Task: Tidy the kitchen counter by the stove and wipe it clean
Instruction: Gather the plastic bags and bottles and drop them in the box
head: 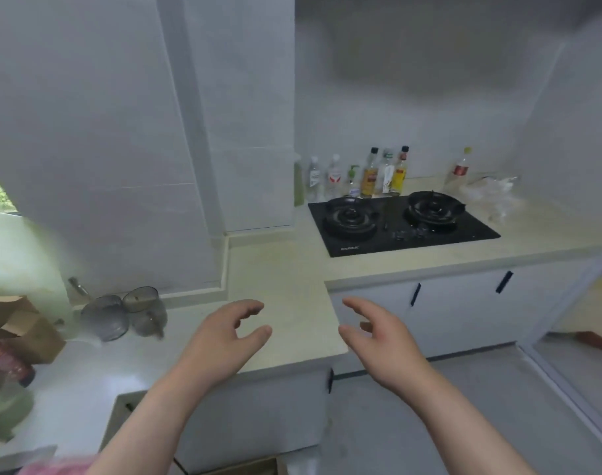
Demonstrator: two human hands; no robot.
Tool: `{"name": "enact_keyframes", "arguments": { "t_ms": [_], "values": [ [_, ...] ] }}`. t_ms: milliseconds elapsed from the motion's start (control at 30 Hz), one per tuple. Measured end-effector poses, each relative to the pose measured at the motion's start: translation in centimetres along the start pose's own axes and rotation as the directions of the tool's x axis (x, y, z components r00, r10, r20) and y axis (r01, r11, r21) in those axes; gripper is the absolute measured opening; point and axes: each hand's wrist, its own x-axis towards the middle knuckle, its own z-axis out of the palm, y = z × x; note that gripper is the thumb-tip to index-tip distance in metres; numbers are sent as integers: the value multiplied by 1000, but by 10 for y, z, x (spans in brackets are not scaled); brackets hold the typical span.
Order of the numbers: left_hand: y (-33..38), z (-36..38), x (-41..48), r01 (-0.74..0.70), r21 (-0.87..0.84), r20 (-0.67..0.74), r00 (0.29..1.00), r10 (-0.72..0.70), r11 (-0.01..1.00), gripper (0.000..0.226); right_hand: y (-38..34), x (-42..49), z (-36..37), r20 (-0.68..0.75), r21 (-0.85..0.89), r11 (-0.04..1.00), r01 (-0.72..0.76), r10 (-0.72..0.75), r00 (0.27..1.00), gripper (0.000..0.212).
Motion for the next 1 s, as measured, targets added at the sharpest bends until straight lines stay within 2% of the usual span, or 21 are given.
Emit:
{"name": "enact_keyframes", "arguments": {
  "t_ms": [233,400,600,833,1000],
  "values": [
    [86,96,-17,-101,-23,111,988,103,995,36,74,-63,-115,-167,24,996,-88,91,982,44],
    [138,146,-19,-234,-11,205,951,231,972,35,116,-101,-181,-314,94,985,-144,166,935,45],
    [190,198,-6,-319,-45,297,901,317,947,23,157,-125,-241,-429,132,972,-194,233,873,43],
    [243,271,37,-389,-75,335,857,391,918,21,207,-100,-297,-465,125,966,-228,259,847,44],
    [259,322,100,-349,-88,324,876,358,933,20,243,-41,-346,-460,100,963,-252,269,846,43]
  ]
}}
